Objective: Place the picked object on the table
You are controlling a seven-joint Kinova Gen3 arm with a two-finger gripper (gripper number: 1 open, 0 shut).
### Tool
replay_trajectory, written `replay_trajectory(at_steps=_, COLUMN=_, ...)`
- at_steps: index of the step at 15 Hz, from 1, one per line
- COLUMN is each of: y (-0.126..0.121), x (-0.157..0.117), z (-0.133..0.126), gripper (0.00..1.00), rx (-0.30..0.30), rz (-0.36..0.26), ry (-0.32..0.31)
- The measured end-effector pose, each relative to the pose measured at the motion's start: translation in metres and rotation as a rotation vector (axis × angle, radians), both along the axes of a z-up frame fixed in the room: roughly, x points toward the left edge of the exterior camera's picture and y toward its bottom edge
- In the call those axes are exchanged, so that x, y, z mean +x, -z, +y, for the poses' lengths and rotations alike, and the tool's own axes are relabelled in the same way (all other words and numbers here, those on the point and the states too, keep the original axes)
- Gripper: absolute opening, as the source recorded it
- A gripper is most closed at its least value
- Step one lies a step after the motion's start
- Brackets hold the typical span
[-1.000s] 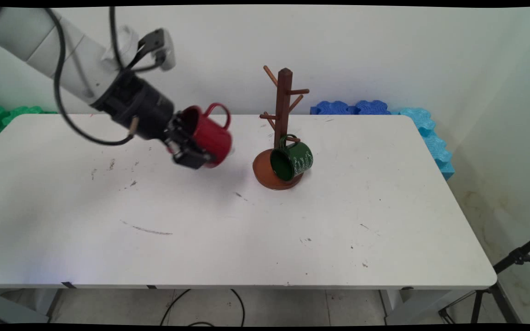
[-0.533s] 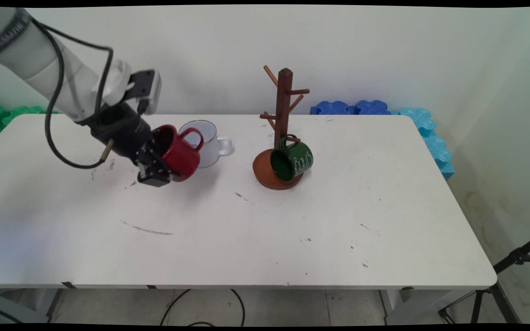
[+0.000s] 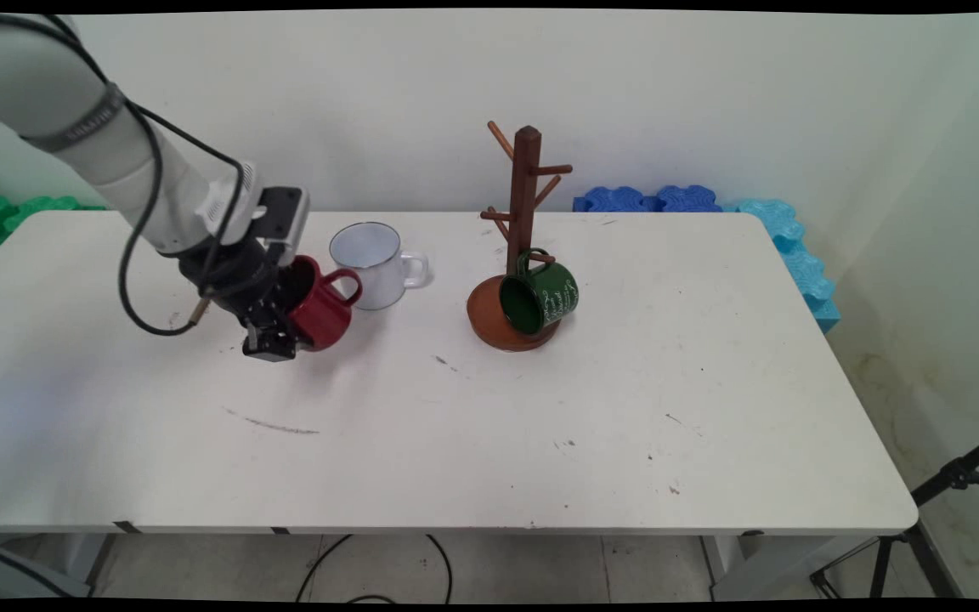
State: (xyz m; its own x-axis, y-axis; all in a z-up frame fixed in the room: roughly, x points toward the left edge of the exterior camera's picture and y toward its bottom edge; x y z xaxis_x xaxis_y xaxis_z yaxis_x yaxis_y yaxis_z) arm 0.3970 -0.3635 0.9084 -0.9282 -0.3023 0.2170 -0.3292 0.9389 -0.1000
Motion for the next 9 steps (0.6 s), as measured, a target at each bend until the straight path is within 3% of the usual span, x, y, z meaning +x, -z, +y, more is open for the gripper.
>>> replay_trajectory(at_steps=9, y=0.039, x=-0.006, z=-0.028, gripper=0.00, rx=0.042, rz=-0.051, ry=0.044)
